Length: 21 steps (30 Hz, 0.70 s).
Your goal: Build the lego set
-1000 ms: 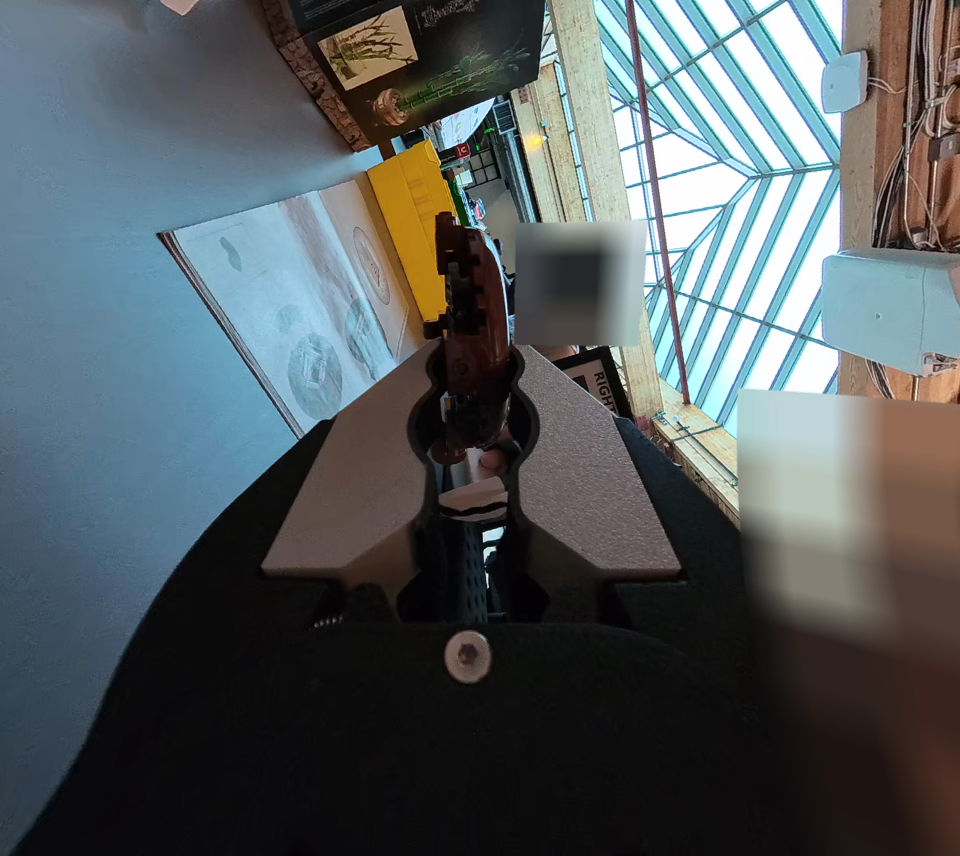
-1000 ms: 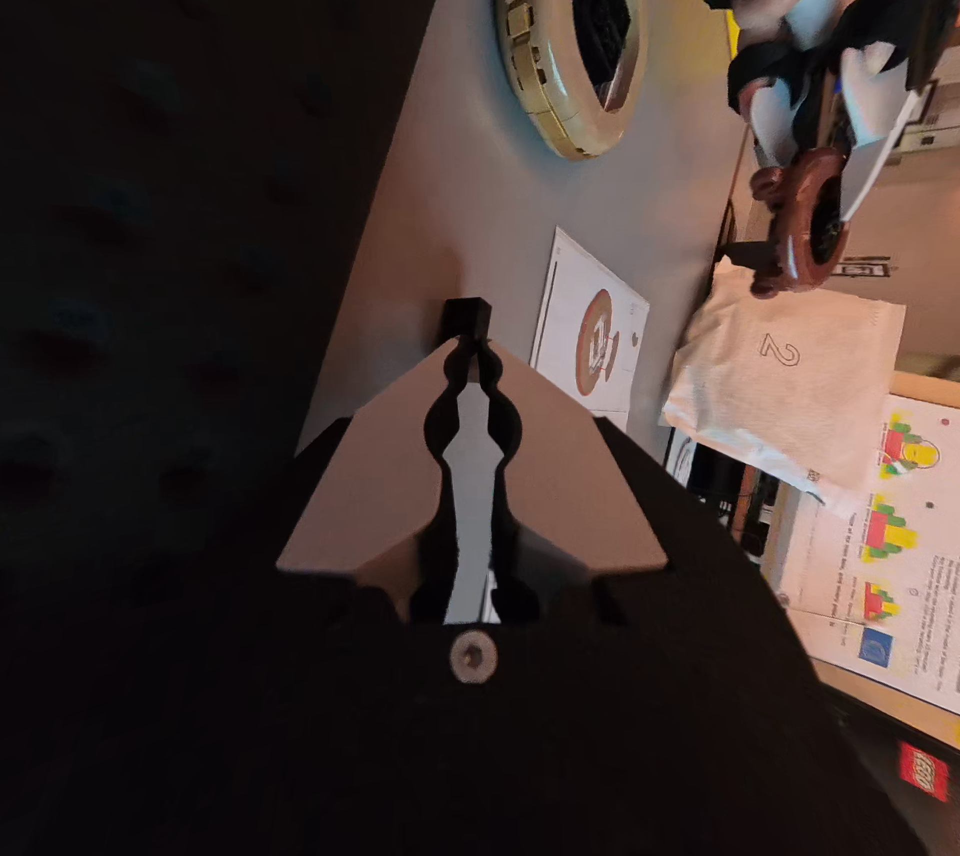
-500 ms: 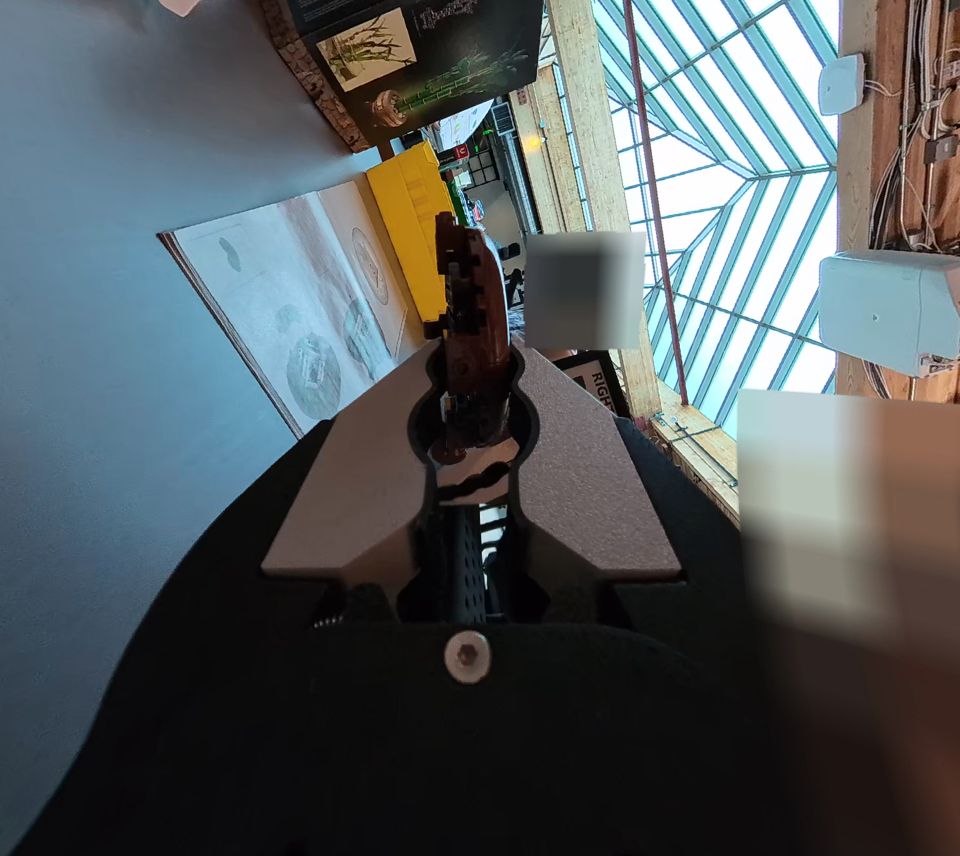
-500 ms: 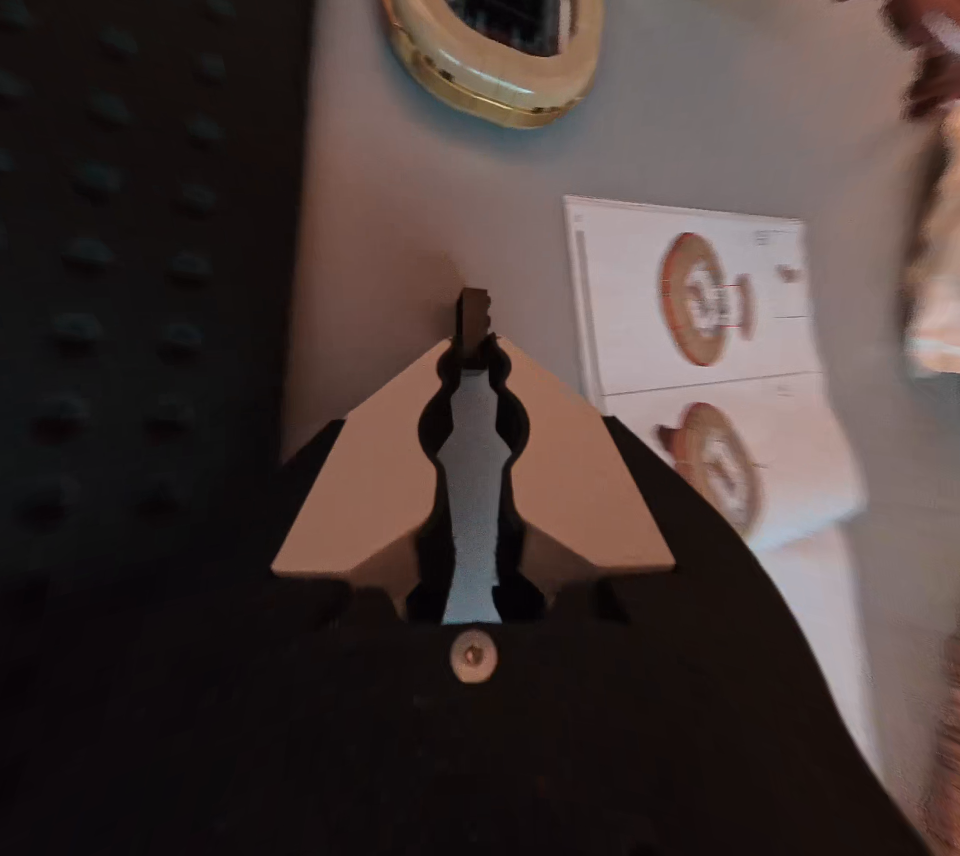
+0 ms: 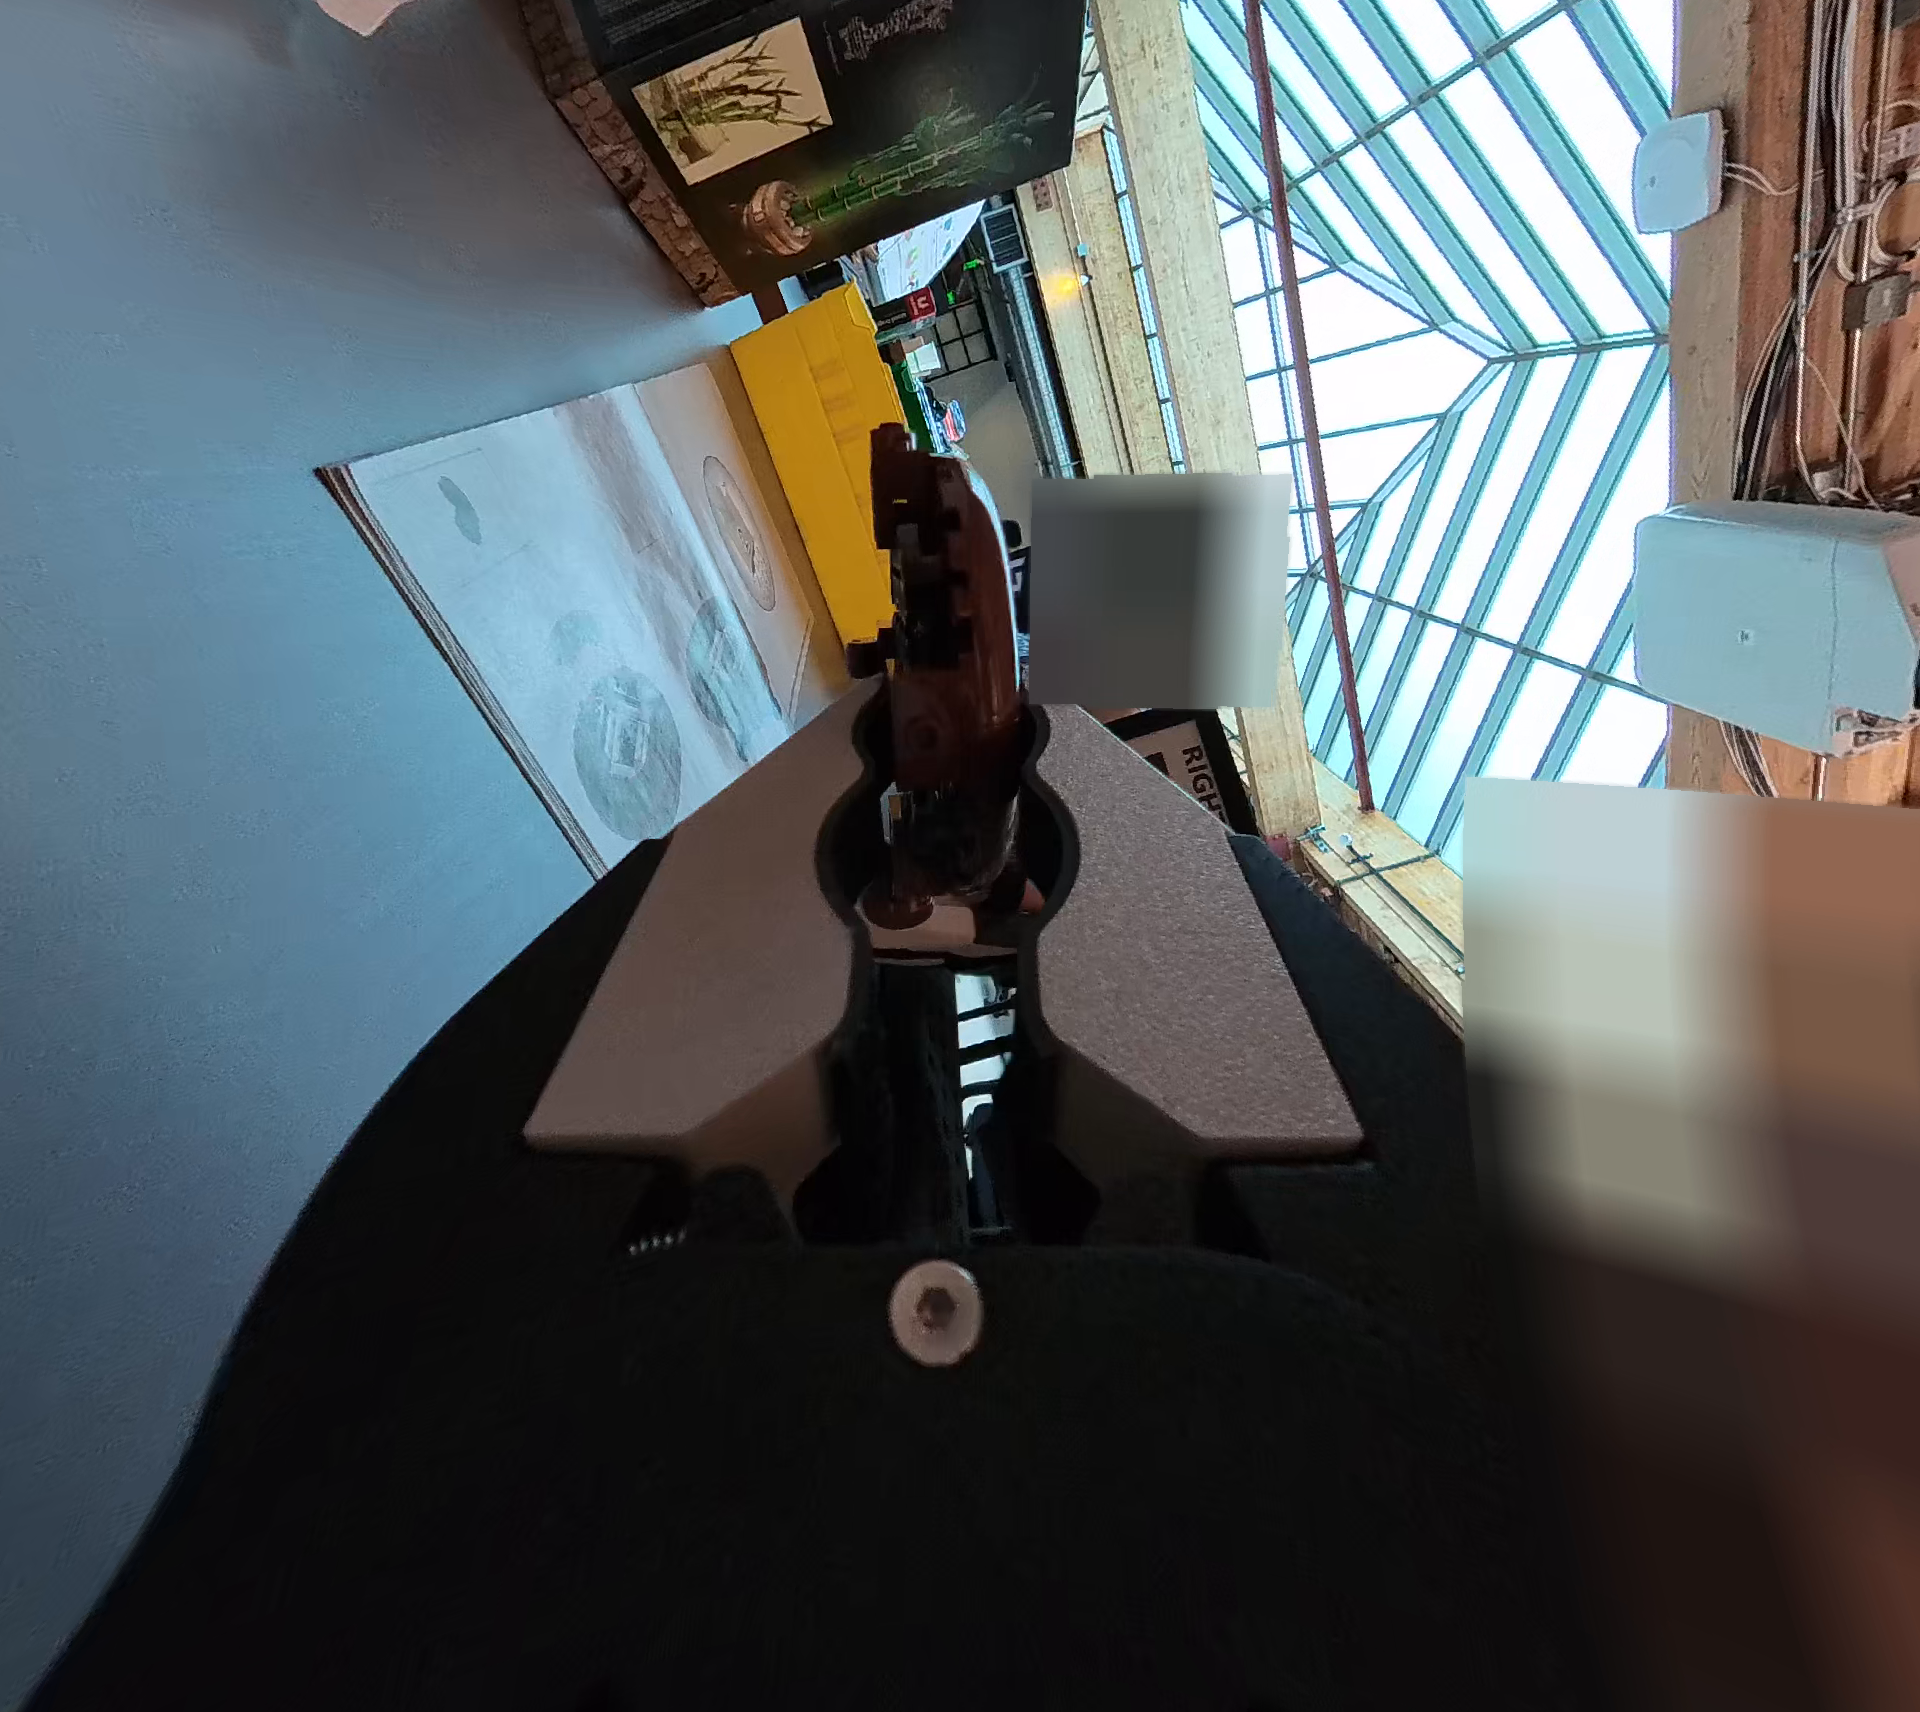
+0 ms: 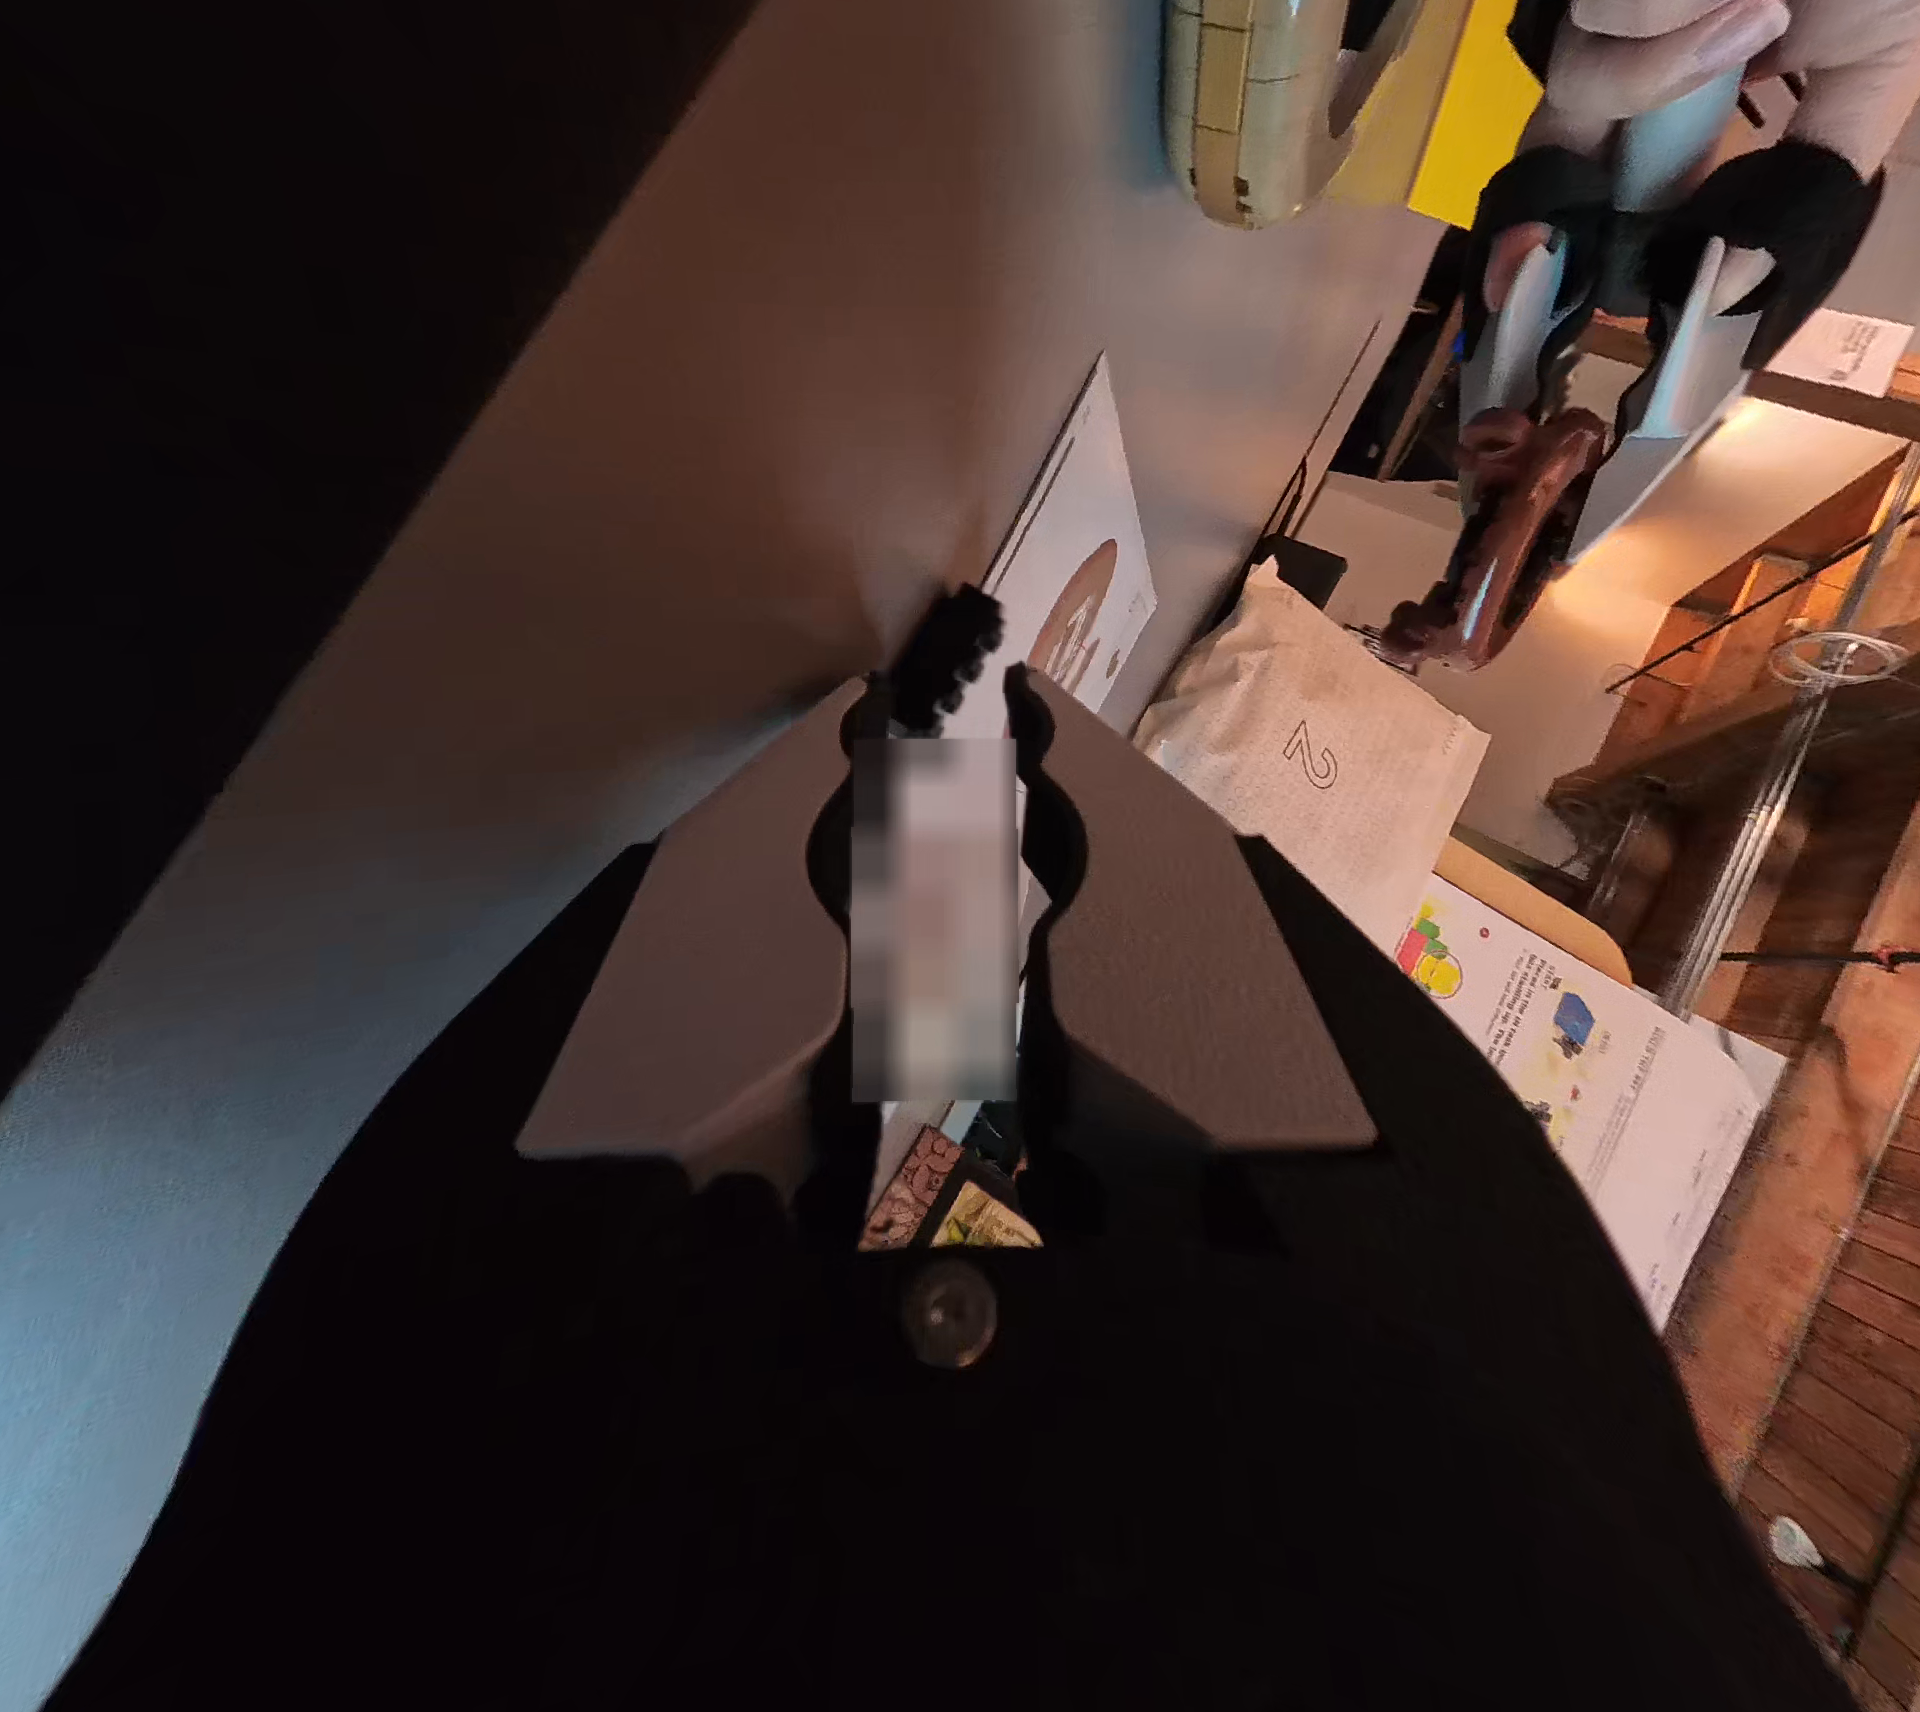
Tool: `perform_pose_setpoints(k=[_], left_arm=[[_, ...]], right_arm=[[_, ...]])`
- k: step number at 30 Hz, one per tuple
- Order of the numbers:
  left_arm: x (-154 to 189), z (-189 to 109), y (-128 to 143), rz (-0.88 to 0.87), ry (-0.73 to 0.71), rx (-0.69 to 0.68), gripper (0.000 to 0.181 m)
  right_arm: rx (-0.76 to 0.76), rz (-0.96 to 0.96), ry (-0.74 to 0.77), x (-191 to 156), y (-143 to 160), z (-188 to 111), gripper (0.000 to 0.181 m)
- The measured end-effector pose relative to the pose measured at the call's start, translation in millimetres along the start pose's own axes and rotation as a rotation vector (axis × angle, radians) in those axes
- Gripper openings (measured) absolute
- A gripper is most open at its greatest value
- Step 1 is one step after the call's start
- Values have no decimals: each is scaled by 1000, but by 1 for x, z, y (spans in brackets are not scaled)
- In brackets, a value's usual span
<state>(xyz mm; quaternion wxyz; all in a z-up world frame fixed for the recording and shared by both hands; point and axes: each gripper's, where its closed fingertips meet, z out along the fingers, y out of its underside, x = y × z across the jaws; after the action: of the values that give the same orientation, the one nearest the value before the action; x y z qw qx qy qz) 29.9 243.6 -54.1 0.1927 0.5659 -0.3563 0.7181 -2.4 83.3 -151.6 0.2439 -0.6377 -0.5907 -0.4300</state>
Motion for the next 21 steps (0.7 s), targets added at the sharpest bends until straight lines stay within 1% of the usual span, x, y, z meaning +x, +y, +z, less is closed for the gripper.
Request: perform_pose_setpoints(k=[2,3,4,5,7,8,9,10,11,13,14,15,16,17,19,21], left_arm=[[-1,0,1,-2,-2,-1,18],[-1,0,1,-4,0,-2,18],[0,0,1,-5,1,-3,18],[-1,1,1,-3,-1,-3,18],[0,1,1,0,0,-6,18],[1,1,2,1,4,-6,18],[2,1,2,2,6,-6,18],[2,2,2,2,6,-7,18],[1,2,3,-2,8,-9,18],[0,4,4,-16,14,-11,18],[-1,5,5,-24,20,-15,18],[-1,6,6,-32,25,-19,18],[-2,8,7,-41,31,-23,18],[-2,9,8,-47,33,-29,18],[-3,12,9,-46,31,-37,18],[-7,13,9,-46,17,-32,18]], right_arm=[[10,30,-38,1,2,-7,24],[20,75,-73,0,4,-11,24],[28,163,-118,0,8,-14,23],[42,308,-184,-1,11,-16,23],[87,749,-362,-5,13,-16,27],[147,971,-448,-3,7,-15,35],[205,1156,-495,3,5,-13,37],[231,1286,-496,10,8,-8,37],[262,1357,-483,16,11,-4,37],[216,1394,-465,12,21,7,36],[207,1381,-493,6,20,10,36],[202,1378,-564,-4,14,9,36],[199,1386,-601,-10,9,8,37],[216,1397,-577,-9,6,9,38],[200,1365,-534,-11,5,7,16],[190,1326,-471,-10,5,6,16]])
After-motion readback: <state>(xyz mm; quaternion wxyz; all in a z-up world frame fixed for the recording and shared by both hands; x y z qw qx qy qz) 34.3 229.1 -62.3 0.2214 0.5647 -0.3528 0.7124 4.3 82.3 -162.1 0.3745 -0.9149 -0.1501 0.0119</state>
